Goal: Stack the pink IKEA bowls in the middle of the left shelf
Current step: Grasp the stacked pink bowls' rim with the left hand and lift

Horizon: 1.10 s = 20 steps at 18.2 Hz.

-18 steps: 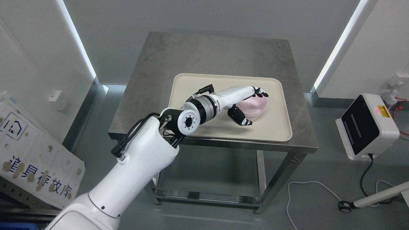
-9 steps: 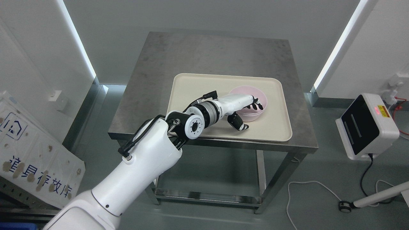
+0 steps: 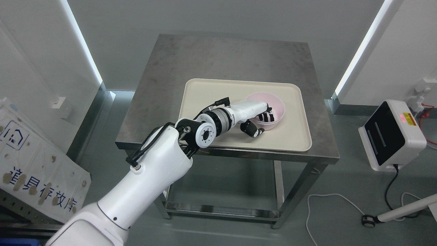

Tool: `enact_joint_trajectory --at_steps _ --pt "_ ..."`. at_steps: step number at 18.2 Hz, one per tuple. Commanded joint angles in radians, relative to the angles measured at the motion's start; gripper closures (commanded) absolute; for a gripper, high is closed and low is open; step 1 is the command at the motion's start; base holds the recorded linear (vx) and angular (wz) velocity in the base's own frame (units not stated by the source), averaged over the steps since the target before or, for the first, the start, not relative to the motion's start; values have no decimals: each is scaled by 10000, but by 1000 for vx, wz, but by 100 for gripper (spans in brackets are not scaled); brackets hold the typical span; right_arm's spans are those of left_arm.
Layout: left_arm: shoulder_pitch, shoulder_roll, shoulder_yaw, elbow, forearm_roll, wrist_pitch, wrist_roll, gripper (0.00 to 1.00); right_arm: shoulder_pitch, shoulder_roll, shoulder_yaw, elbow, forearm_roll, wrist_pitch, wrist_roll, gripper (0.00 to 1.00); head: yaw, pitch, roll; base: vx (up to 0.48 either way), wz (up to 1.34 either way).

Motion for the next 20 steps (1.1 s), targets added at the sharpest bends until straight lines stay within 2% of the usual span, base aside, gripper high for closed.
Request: enact_joint_trajectory --at_steps 1,4,5,8,11,13,16,18,20 --pt "7 175 437 609 -49 -791 206 90 16 -175 -107 -337 0 5 -2 0 0 0 0 0 0" --pt "7 175 819 656 -80 -992 315 95 16 -175 -107 -337 0 5 -2 0 0 0 0 0 0" --pt "7 175 1155 656 -65 -1175 315 99 31 -175 -107 -337 0 5 -2 0 0 0 0 0 0" --pt "7 175 2396 244 43 -1528 208 100 16 -175 -107 -337 0 5 -2 0 0 0 0 0 0" --pt "53 175 3532 -33 119 -2906 25 99 16 -175 -107 -337 0 5 -2 0 0 0 0 0 0" --pt "160 175 4269 -370 500 -3445 -129 98 16 -175 -107 -337 0 5 -2 0 0 0 0 0 0" --pt "635 175 4670 -1165 1527 -3906 -435 97 16 -175 -107 -337 0 5 -2 0 0 0 0 0 8" --pt "1399 175 4717 -2130 2233 -4289 -1199 97 16 -175 -107 -337 0 5 -2 0 0 0 0 -7 12" --pt "1923 175 4702 -2640 2558 -5084 -1571 97 16 -175 -107 -337 0 5 -2 0 0 0 0 -28 0"
